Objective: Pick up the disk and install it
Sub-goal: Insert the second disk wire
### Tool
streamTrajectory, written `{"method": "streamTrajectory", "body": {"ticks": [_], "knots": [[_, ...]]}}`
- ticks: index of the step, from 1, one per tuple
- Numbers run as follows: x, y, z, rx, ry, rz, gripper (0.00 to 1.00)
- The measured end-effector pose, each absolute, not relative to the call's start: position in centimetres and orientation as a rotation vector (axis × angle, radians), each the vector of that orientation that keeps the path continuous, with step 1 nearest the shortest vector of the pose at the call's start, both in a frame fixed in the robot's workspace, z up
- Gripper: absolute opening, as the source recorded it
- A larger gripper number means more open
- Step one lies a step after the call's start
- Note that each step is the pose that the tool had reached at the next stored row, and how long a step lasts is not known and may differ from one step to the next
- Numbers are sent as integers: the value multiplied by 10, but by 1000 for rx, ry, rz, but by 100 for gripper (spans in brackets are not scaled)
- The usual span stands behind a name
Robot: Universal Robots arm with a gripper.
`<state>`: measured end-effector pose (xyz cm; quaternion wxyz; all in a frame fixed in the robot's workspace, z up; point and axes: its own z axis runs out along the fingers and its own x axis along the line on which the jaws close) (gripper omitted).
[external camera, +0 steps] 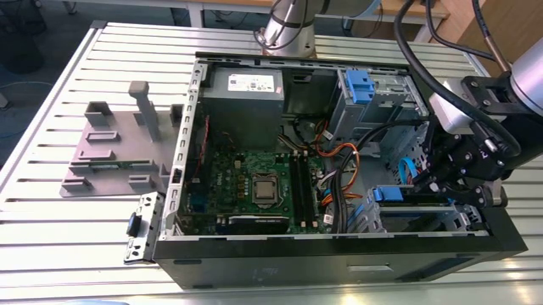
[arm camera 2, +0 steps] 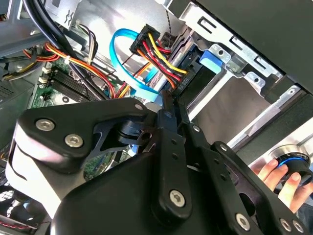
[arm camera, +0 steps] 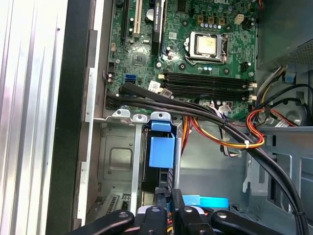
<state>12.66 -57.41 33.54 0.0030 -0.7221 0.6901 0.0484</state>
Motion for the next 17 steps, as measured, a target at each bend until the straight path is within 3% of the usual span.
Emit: {"method": "streamTrajectory", "body": {"ticks": [17], "knots": [[128, -574, 330, -2264, 2164, 152, 16]]}}
